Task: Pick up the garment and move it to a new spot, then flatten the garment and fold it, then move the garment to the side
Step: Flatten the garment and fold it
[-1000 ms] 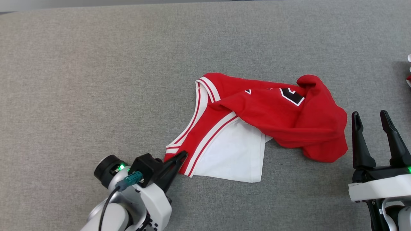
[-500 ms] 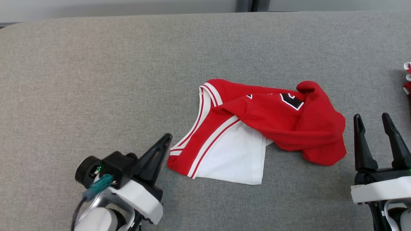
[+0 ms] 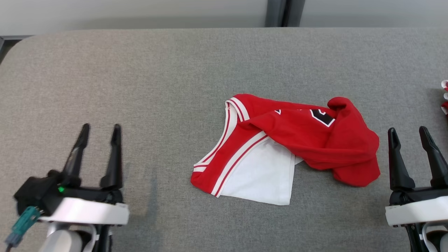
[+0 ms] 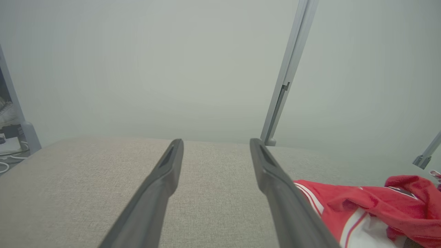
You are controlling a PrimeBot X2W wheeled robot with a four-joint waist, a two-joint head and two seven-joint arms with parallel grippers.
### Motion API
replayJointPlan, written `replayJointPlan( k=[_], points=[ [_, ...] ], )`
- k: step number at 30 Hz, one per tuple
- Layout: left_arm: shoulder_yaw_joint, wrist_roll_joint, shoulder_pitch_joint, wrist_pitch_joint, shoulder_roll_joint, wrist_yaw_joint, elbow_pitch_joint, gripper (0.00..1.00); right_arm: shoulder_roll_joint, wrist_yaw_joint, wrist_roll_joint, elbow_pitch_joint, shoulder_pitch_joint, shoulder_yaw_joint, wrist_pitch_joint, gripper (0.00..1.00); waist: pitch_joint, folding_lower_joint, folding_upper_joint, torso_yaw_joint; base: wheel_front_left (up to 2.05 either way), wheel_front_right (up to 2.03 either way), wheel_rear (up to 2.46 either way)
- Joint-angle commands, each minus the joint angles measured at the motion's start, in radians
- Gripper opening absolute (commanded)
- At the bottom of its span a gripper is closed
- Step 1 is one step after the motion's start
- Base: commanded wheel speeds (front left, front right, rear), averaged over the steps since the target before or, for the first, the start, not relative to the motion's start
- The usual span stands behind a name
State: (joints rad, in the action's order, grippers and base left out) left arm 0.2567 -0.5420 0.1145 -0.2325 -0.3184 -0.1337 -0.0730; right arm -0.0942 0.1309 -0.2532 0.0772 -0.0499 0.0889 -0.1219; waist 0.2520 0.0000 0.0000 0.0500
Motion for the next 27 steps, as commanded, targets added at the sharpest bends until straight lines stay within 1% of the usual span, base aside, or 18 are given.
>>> replayJointPlan(
  k=[1, 3, 6, 13, 27],
  points=[
    [-0.025, -0.007, -0.025, -0.010, -0.012, -0.007, -0.006, 1.00, -0.006, 0.000, 0.003, 0.003, 0.017, 0.005, 0.006, 1.00, -0.013, 0.0000, 0.0000, 0.007, 0.00, 0.00, 0.00],
    [-0.045, -0.015, -0.052, -0.016, -0.019, -0.009, -0.010, 1.00, -0.006, 0.000, 0.007, 0.008, 0.026, 0.009, 0.008, 1.00, -0.026, 0.0000, 0.0000, 0.011, 0.00, 0.00, 0.00],
    [-0.061, -0.020, -0.088, -0.022, -0.028, 0.002, -0.010, 1.00, -0.005, 0.000, 0.020, 0.014, 0.045, 0.012, 0.016, 1.00, -0.048, 0.0000, 0.0000, 0.014, 0.00, 0.00, 0.00],
    [-0.044, -0.013, -0.127, -0.025, -0.036, 0.030, 0.015, 1.00, -0.003, 0.000, 0.036, 0.026, 0.079, 0.015, 0.038, 1.00, -0.084, 0.0000, 0.0000, 0.015, 0.00, 0.00, 0.00],
    [-0.018, -0.013, -0.125, -0.016, -0.038, 0.038, 0.040, 1.00, 0.006, 0.000, 0.032, 0.040, 0.104, 0.018, 0.053, 1.00, -0.109, 0.0000, 0.0000, 0.014, 0.00, 0.00, 0.00]
  ],
)
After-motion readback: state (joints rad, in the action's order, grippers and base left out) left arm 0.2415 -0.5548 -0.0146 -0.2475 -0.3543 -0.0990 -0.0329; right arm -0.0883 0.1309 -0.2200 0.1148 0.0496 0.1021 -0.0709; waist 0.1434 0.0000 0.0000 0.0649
